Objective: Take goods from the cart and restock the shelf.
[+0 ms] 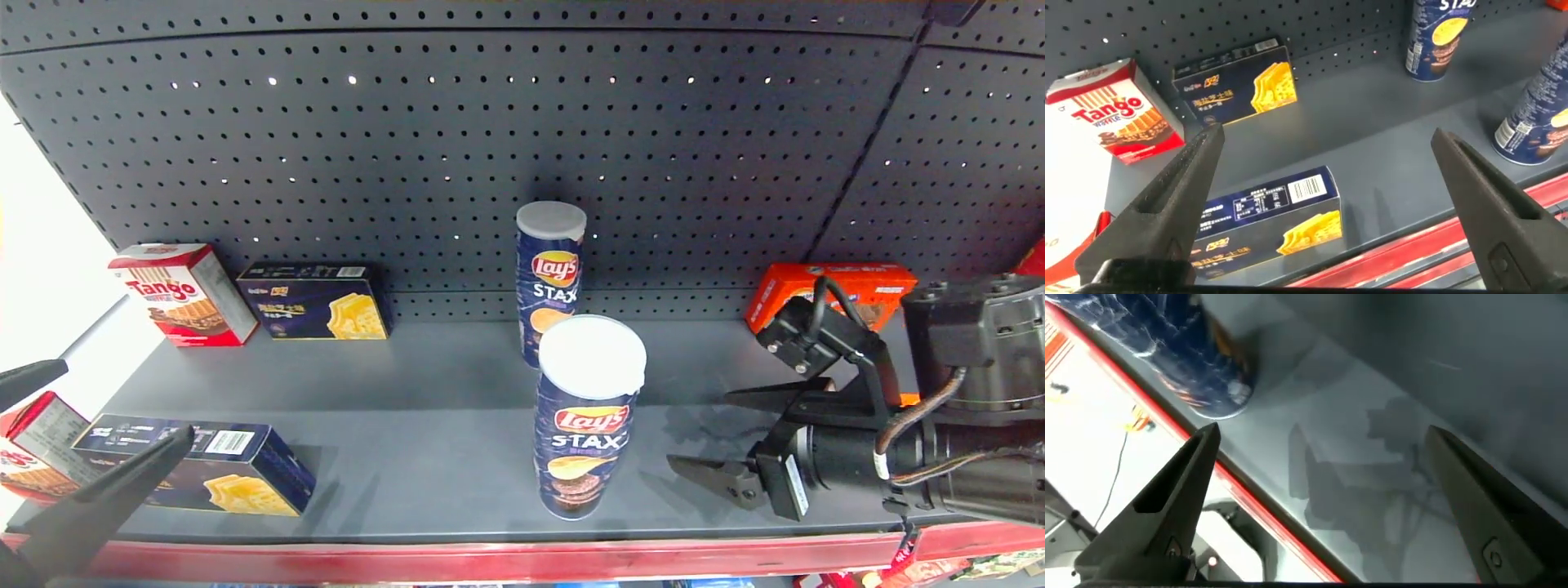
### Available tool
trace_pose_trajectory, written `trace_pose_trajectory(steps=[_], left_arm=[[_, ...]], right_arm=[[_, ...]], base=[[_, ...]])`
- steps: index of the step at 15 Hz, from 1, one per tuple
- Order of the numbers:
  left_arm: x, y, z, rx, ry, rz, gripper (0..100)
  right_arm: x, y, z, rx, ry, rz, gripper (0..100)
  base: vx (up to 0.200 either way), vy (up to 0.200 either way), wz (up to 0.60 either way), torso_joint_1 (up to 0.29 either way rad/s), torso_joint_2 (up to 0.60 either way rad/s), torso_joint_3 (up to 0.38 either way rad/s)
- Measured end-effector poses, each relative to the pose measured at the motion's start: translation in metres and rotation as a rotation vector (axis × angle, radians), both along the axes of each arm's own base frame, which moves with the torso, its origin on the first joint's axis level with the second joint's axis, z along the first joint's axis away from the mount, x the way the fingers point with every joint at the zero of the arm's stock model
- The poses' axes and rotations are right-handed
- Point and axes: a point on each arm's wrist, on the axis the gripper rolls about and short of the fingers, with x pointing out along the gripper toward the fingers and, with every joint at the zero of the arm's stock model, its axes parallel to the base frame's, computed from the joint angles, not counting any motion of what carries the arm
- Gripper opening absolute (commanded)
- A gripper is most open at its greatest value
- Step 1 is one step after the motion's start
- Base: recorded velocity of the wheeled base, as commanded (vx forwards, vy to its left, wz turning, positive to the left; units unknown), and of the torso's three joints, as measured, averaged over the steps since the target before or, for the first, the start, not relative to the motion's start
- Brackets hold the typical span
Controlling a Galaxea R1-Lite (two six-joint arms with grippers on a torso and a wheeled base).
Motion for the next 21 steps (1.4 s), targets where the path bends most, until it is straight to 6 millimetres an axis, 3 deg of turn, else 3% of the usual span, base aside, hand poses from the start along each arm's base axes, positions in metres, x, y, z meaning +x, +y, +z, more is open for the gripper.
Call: trace_pose_trajectory(steps=[15,21], left_arm=[[0.001,0.0,-0.001,-0.026,0.016,0.003,100],[0.001,0.0,-0.002,-0.024,0.02,0.004,100]], right_arm=[[0.021,0.037,-0.009,-0.021,0.022,0.066,100],[0.025,0.039,-0.012,-0.028,0.031,0.062,100]], base=[[0.0,0.0,0.0,0.0,0.0,0.0],[0.0,0.0,0.0,0.0,0.0,0.0]])
